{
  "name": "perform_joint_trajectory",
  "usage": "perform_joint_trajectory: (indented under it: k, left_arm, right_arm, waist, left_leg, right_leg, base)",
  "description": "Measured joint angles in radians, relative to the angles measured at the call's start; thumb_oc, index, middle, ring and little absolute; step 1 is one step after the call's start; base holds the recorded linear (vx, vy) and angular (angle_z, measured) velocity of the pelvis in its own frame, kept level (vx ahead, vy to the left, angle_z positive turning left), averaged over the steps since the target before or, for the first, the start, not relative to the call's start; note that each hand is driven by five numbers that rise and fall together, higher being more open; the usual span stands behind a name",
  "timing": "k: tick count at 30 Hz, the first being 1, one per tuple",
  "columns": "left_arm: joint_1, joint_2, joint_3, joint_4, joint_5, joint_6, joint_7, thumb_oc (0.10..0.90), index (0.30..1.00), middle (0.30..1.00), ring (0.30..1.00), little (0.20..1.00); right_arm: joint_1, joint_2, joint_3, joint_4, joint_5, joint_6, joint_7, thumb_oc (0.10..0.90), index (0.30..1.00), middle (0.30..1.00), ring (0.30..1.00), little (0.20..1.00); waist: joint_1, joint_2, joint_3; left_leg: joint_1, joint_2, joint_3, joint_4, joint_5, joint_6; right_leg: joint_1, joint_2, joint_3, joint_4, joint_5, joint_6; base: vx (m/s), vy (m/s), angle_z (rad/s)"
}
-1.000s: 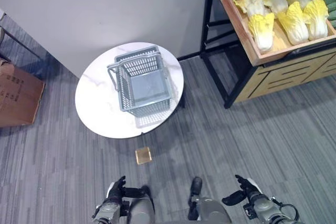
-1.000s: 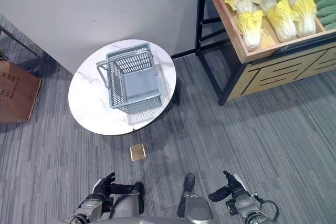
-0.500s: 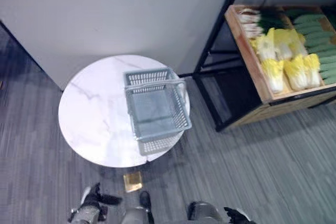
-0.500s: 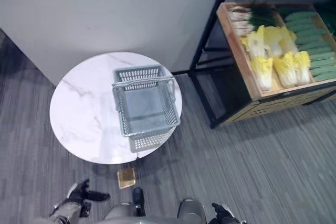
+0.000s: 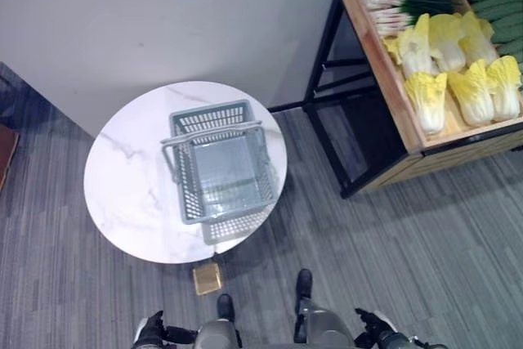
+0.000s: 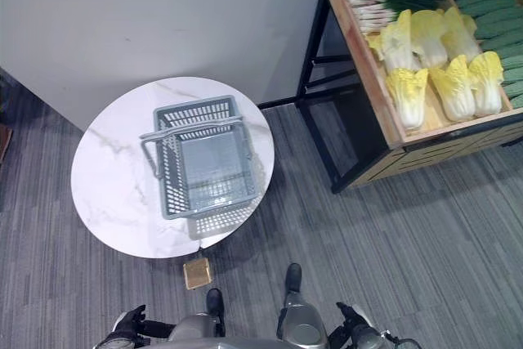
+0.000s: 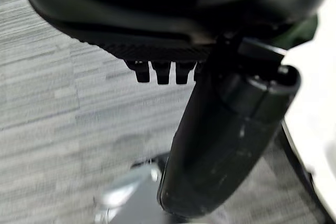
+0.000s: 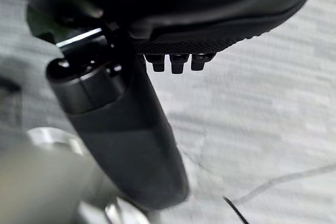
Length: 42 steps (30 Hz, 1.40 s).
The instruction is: Get the vegetables into the basket
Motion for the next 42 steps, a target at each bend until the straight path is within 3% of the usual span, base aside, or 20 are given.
perform_joint_trajectory:
  k: [2, 4, 6, 10, 12, 13, 16, 18, 22, 27, 29, 32, 33, 35, 37, 38, 40, 42]
  left_arm:
    - [-0.010, -0.006, 0.000, 0.000, 0.000, -0.003, 0.002, 0.900, 1.000, 1.000, 1.000, 1.000]
    - [-0.013, -0.017, 0.000, -0.004, 0.000, -0.007, 0.001, 0.900, 1.000, 1.000, 1.000, 1.000]
    - [-0.018, -0.031, -0.003, -0.007, 0.000, -0.009, 0.002, 0.900, 1.000, 1.000, 1.000, 1.000]
    - [-0.006, -0.017, -0.002, 0.000, 0.000, -0.012, 0.012, 0.900, 1.000, 1.000, 1.000, 1.000]
    - [0.013, -0.011, 0.030, -0.003, 0.000, -0.014, 0.013, 0.900, 1.000, 1.000, 1.000, 1.000]
    - [0.041, -0.006, 0.064, -0.005, 0.000, -0.015, 0.015, 0.900, 1.000, 1.000, 1.000, 1.000]
    - [0.076, 0.001, 0.117, -0.037, 0.000, -0.013, 0.020, 0.900, 1.000, 1.000, 1.000, 1.000]
    - [0.073, 0.005, 0.114, -0.029, 0.000, -0.013, 0.021, 0.900, 1.000, 1.000, 1.000, 1.000]
    - [0.068, -0.002, 0.115, -0.031, 0.001, -0.013, 0.011, 0.900, 1.000, 1.000, 1.000, 1.000]
    - [0.067, -0.002, 0.114, -0.027, 0.024, -0.003, 0.010, 0.900, 1.000, 1.000, 1.000, 1.000]
    - [0.057, -0.002, 0.112, -0.029, 0.027, -0.004, 0.010, 0.900, 1.000, 1.000, 1.000, 1.000]
    - [0.055, -0.005, 0.075, -0.029, 0.027, -0.002, 0.012, 0.900, 1.000, 1.000, 1.000, 1.000]
    - [0.046, -0.007, 0.058, -0.033, 0.027, -0.004, 0.012, 0.900, 1.000, 1.000, 1.000, 1.000]
    - [0.032, -0.007, 0.051, -0.053, 0.020, -0.006, 0.013, 0.900, 1.000, 1.000, 1.000, 1.000]
    - [0.033, -0.006, 0.051, -0.060, 0.014, -0.007, 0.015, 0.900, 1.000, 1.000, 1.000, 1.000]
    - [0.021, -0.004, 0.050, -0.071, -0.011, -0.012, 0.016, 0.900, 1.000, 1.000, 1.000, 1.000]
    - [-0.005, -0.002, 0.038, -0.064, -0.025, -0.019, 0.025, 0.900, 1.000, 1.000, 1.000, 1.000]
    - [-0.029, -0.001, 0.036, -0.068, -0.031, -0.029, 0.032, 0.900, 1.000, 1.000, 1.000, 1.000]
  right_arm:
    - [-0.023, -0.035, -0.014, 0.001, 0.011, -0.017, -0.012, 0.900, 1.000, 1.000, 1.000, 1.000]
    - [-0.022, -0.058, -0.039, 0.004, 0.012, -0.023, -0.019, 0.900, 1.000, 1.000, 1.000, 1.000]
    - [-0.024, -0.074, -0.065, 0.013, 0.015, -0.028, -0.039, 0.900, 1.000, 1.000, 1.000, 1.000]
    - [-0.011, -0.075, -0.125, 0.032, 0.015, -0.030, -0.053, 0.900, 1.000, 1.000, 1.000, 1.000]
    - [0.019, -0.141, -0.122, -0.113, -0.008, -0.008, -0.054, 0.900, 1.000, 1.000, 1.000, 1.000]
    - [0.044, -0.262, -0.120, -0.339, -0.037, -0.013, -0.058, 0.900, 1.000, 1.000, 1.000, 1.000]
    - [0.061, -0.483, -0.147, -0.798, -0.138, -0.011, -0.093, 0.900, 1.000, 1.000, 1.000, 1.000]
    - [0.008, -0.504, -0.173, -0.829, -0.187, -0.086, -0.125, 0.900, 1.000, 1.000, 1.000, 1.000]
    - [-0.191, -0.558, -0.122, -0.926, -0.254, -0.055, -0.125, 0.900, 1.000, 1.000, 1.000, 1.000]
    - [-0.431, -0.560, 0.079, -1.017, -0.273, -0.082, -0.113, 0.900, 1.000, 1.000, 1.000, 1.000]
    - [-0.520, -0.549, 0.174, -1.015, -0.287, -0.104, -0.101, 0.900, 1.000, 1.000, 1.000, 1.000]
    - [-0.710, -0.403, 0.305, -0.909, -0.285, -0.085, -0.096, 0.900, 1.000, 1.000, 1.000, 1.000]
    - [-0.753, -0.392, 0.331, -0.898, -0.284, -0.087, -0.093, 0.900, 1.000, 1.000, 1.000, 1.000]
    - [-0.820, -0.354, 0.347, -0.855, -0.282, -0.097, -0.092, 0.900, 1.000, 1.000, 1.000, 1.000]
    - [-0.836, -0.332, 0.344, -0.836, -0.279, -0.095, -0.095, 0.900, 1.000, 1.000, 1.000, 1.000]
    - [-0.890, -0.279, 0.344, -0.774, -0.252, -0.082, -0.097, 0.900, 1.000, 1.000, 1.000, 1.000]
    - [-0.954, -0.209, 0.368, -0.676, -0.227, -0.052, -0.099, 0.900, 1.000, 1.000, 1.000, 1.000]
    - [-0.970, -0.209, 0.386, -0.646, -0.216, -0.037, -0.095, 0.900, 1.000, 1.000, 1.000, 1.000]
  waist:
    - [-0.009, 0.000, -0.004]
    - [-0.009, 0.029, -0.021]
    - [-0.010, 0.055, -0.046]
    - [-0.005, 0.009, -0.084]
    - [-0.006, 0.001, -0.091]
    - [-0.022, 0.003, -0.091]
    - [-0.030, 0.008, -0.095]
    - [-0.029, 0.005, -0.101]
    - [0.005, 0.005, -0.105]
    - [0.040, 0.006, -0.105]
    - [0.071, 0.006, -0.105]
    - [0.086, 0.012, -0.101]
    - [0.103, 0.014, -0.097]
    - [0.136, 0.012, -0.086]
    - [0.139, 0.010, -0.084]
    - [0.142, 0.006, -0.046]
    - [0.144, 0.007, -0.024]
    - [0.160, 0.007, -0.003]
  left_leg:
    - [-0.001, 0.018, 0.000, -0.013, 0.012, -0.020]
    - [0.002, 0.049, 0.000, -0.048, 0.045, -0.036]
    - [0.012, 0.071, 0.003, -0.080, 0.037, -0.055]
    - [0.019, 0.042, 0.013, -0.088, 0.029, -0.043]
    - [0.023, 0.029, 0.016, -0.094, 0.023, -0.030]
    - [0.035, 0.017, 0.032, -0.102, 0.027, -0.028]
    - [0.042, 0.013, 0.033, -0.112, 0.032, -0.028]
    - [0.046, 0.016, 0.032, -0.115, 0.040, -0.030]
    - [0.042, 0.013, 0.024, -0.123, 0.047, -0.030]
    - [0.040, 0.014, 0.018, -0.123, 0.052, -0.030]
    - [0.033, 0.014, 0.004, -0.122, 0.053, -0.031]
    - [0.024, 0.015, -0.004, -0.119, 0.055, -0.032]
    - [0.015, 0.016, -0.008, -0.117, 0.056, -0.033]
    - [0.003, 0.016, -0.017, -0.112, 0.057, -0.034]
    - [-0.002, 0.016, -0.021, -0.111, 0.057, -0.034]
    - [-0.023, 0.015, -0.030, -0.103, 0.058, -0.035]
    - [-0.066, 0.017, -0.054, -0.091, 0.063, -0.038]
    - [-0.075, 0.021, -0.060, -0.096, 0.069, -0.039]
  right_leg:
    - [0.021, 0.006, -0.009, 0.000, -0.020, -0.025]
    - [0.032, 0.028, -0.019, -0.001, -0.037, -0.017]
    - [0.029, 0.047, -0.024, -0.001, -0.039, -0.018]
    - [0.028, 0.017, -0.016, -0.001, -0.027, 0.007]
    - [0.027, 0.007, -0.011, -0.001, -0.022, 0.016]
    - [0.028, -0.003, 0.003, -0.001, -0.015, 0.022]
    - [0.030, -0.005, 0.005, -0.001, -0.011, 0.024]
    - [0.032, -0.002, 0.005, -0.001, -0.007, 0.020]
    - [0.032, -0.006, -0.005, -0.001, -0.013, 0.029]
    - [0.033, -0.006, -0.012, -0.001, -0.005, 0.020]
    - [0.034, -0.006, -0.024, -0.001, -0.006, 0.020]
    - [0.032, -0.007, -0.033, -0.001, -0.006, 0.021]
    - [0.027, -0.007, -0.038, -0.001, -0.006, 0.021]
    - [0.023, -0.006, -0.049, -0.001, -0.006, 0.021]
    - [0.021, -0.007, -0.053, -0.001, -0.006, 0.021]
    - [0.011, -0.010, -0.060, -0.001, -0.006, 0.020]
    - [-0.019, -0.009, -0.073, 0.000, -0.001, 0.016]
    - [-0.022, -0.006, -0.086, 0.000, 0.000, 0.016]
  base:
    - [0.06, -0.079, 0.12]
    - [0.03, -0.026, 0.11]
    - [0.05, -0.022, 0.02]
    - [0.00, 0.018, 0.00]
    - [-0.01, 0.052, -0.12]
    - [0.01, 0.072, -0.17]
    - [0.00, 0.047, -0.04]
    - [0.00, 0.017, 0.04]
    - [-0.01, 0.027, 0.06]
    - [-0.01, 0.006, 0.04]
    - [-0.02, -0.002, 0.17]
    - [-0.03, 0.003, 0.09]
    - [-0.03, 0.000, 0.17]
    - [-0.05, 0.000, 0.16]
    - [-0.07, -0.010, 0.11]
    - [-0.09, -0.002, 0.13]
    - [-0.03, 0.015, 0.20]
    - [0.00, 0.014, 0.17]
